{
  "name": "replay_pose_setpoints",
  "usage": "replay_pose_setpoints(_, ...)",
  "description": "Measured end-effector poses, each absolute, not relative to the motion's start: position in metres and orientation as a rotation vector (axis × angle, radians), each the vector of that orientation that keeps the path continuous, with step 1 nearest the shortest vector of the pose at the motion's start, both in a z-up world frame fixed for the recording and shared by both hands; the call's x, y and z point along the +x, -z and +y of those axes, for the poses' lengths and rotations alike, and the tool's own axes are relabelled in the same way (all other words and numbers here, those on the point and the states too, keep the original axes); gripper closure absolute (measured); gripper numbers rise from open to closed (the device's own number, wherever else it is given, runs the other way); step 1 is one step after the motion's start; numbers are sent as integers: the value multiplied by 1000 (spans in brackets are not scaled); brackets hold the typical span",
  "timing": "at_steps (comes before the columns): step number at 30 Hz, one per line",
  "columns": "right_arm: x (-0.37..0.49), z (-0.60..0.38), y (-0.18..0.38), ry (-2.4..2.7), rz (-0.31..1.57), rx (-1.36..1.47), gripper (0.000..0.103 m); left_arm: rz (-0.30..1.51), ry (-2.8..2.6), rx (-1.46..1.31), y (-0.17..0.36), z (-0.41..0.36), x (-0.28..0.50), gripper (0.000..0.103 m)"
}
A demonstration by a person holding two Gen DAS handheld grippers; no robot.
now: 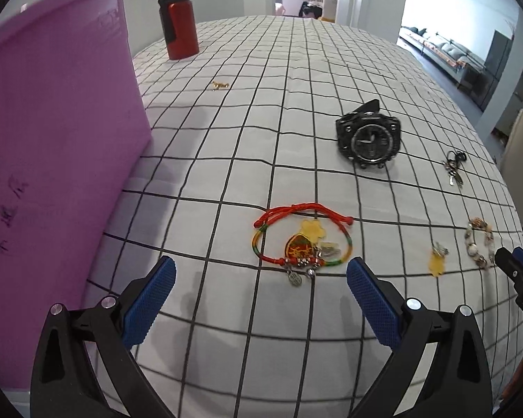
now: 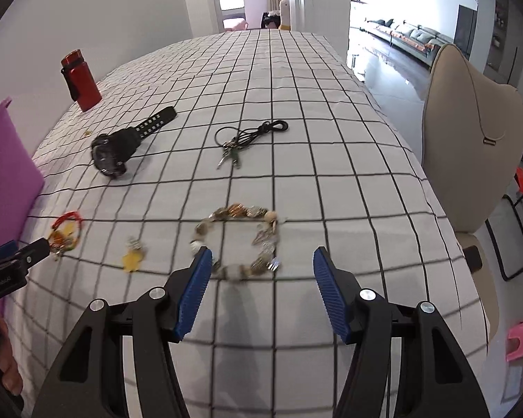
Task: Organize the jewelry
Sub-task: 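Move both tools back toward the red-string charm bracelet and beaded bracelet, then grasp the red-string charm bracelet with left tool while right tool grasps the beaded bracelet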
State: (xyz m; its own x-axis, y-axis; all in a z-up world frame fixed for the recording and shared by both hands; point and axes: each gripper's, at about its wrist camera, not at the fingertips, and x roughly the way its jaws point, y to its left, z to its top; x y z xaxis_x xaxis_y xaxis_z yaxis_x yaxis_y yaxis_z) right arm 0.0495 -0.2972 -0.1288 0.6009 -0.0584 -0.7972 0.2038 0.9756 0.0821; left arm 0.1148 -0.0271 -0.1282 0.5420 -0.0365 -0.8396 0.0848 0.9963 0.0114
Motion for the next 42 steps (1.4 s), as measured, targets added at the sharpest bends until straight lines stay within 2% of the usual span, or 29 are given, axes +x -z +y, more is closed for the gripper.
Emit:
replay_pose_setpoints(18,74,-309,149,149,899,84,46,974,38,36,148,-34,123,6)
replay_pose_setpoints(26,75,-309,149,130,907,76,52,968,33,34,149,-36,123,6)
replay_pose_setpoints(42,87,-297,149,46,900,33,52,965,35,19,150,-36,124,6)
